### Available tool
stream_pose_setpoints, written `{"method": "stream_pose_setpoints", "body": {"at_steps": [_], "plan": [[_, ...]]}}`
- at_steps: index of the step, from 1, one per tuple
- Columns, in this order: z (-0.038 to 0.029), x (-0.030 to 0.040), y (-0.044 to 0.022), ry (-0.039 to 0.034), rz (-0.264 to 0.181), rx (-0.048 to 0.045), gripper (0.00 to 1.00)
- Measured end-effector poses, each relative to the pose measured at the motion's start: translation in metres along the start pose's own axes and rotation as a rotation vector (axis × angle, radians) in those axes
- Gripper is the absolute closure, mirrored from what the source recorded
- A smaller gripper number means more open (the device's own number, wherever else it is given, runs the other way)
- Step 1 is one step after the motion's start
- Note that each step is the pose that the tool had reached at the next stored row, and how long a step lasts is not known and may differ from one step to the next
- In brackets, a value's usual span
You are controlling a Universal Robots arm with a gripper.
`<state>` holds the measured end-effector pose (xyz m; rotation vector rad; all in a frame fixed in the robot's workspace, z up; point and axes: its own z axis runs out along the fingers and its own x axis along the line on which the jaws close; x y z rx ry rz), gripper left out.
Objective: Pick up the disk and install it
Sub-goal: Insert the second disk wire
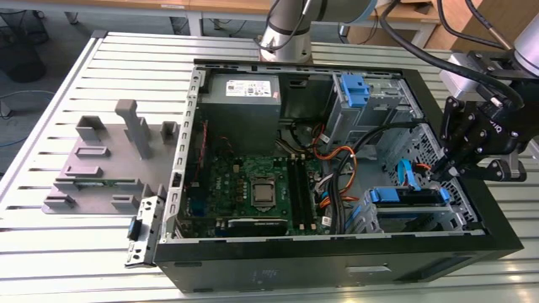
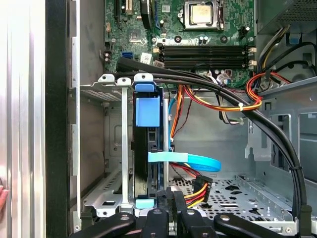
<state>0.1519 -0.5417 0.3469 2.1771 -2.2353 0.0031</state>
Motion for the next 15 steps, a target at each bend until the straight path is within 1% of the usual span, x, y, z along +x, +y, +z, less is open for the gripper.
{"method": "stream_pose_setpoints", "body": {"at_steps": [6,12,15], "plan": [[0.0003,0.0016,0.0095,-0.0001,0.0,0.0025,0.84],[0.0006,0.007,0.0124,-0.0001,0.0,0.0028,0.84],[0.0006,0.0071,0.0124,-0.0003,0.0,0.0028,0.84]]}}
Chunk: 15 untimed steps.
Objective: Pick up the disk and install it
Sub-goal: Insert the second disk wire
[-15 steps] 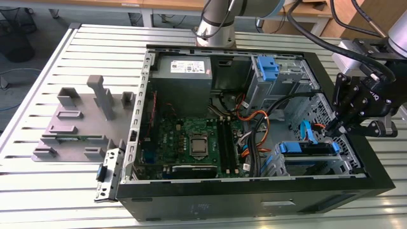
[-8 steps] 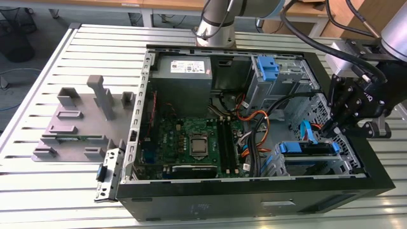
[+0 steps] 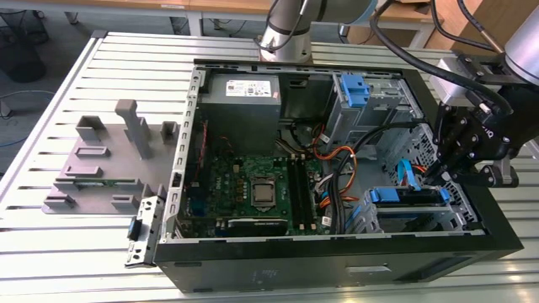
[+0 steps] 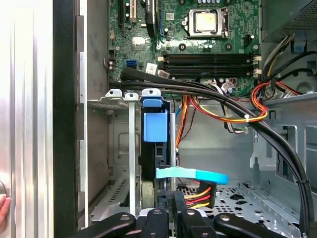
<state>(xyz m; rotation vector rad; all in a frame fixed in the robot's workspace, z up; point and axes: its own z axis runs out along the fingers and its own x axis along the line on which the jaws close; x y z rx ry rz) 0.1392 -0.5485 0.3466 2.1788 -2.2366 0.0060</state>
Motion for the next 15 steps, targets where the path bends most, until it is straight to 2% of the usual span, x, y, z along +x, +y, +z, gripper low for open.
{"method": "stream_pose_setpoints", "body": {"at_steps": [15], "plan": [[0.0004,0.0054,0.0016,0.0001,0.0,0.0001,0.84]]}}
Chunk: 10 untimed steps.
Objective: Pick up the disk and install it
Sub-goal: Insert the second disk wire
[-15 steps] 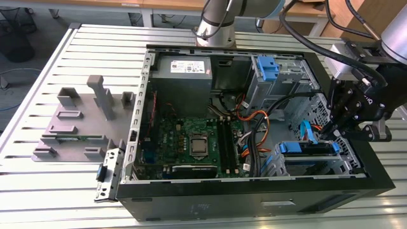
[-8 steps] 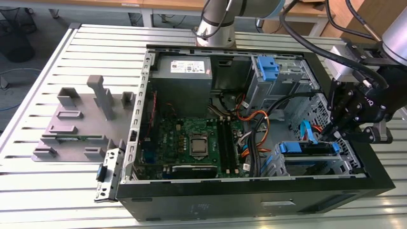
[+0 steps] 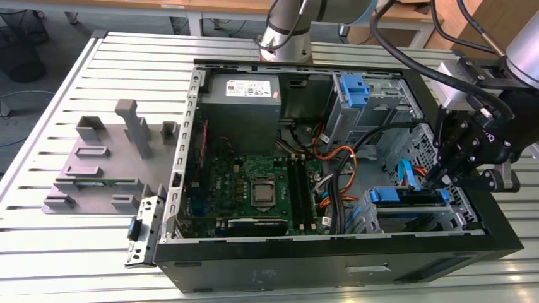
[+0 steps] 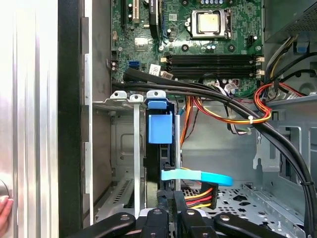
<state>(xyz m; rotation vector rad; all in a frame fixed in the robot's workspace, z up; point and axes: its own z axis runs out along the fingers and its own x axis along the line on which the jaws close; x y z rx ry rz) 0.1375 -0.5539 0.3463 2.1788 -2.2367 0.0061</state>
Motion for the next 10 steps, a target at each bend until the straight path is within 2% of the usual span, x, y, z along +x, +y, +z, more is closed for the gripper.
{"method": "stream_pose_setpoints", "body": {"at_steps": [10], "plan": [[0.0021,0.0017,0.0,0.0,0.0,0.0,0.84]]}}
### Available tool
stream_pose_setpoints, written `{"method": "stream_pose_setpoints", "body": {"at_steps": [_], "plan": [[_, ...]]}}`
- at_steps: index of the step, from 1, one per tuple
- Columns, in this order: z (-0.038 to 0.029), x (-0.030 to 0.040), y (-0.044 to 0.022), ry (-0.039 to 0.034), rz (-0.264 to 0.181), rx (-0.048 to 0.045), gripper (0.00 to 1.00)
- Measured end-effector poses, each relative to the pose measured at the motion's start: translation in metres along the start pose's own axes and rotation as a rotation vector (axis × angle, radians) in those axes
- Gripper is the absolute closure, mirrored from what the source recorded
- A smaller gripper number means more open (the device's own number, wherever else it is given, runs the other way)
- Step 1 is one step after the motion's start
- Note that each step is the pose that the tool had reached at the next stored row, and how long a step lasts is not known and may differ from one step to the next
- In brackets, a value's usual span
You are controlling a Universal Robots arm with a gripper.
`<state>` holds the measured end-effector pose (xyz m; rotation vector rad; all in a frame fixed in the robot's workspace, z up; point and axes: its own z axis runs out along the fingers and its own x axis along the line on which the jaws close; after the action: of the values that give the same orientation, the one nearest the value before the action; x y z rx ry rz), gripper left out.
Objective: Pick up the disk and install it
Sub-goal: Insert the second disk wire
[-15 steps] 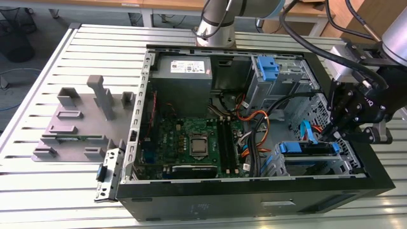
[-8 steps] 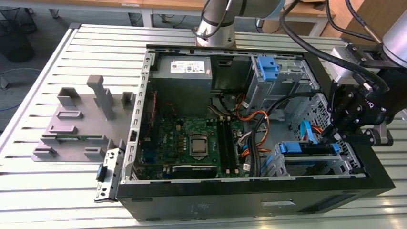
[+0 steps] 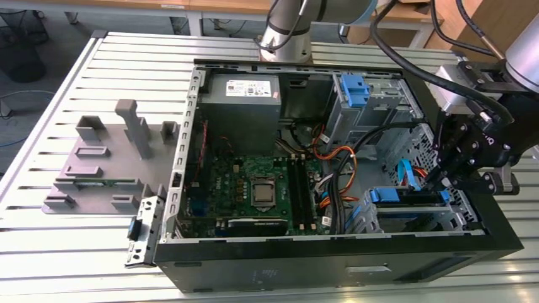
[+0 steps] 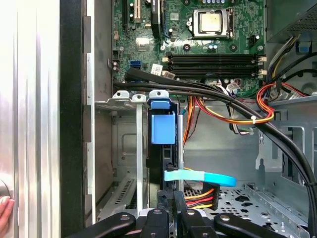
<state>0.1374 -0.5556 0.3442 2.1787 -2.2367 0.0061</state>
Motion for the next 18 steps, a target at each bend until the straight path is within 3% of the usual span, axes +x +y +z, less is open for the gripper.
{"method": "stream_pose_setpoints", "body": {"at_steps": [18], "plan": [[0.0046,0.0007,0.0,0.0003,0.0,0.0,0.84]]}}
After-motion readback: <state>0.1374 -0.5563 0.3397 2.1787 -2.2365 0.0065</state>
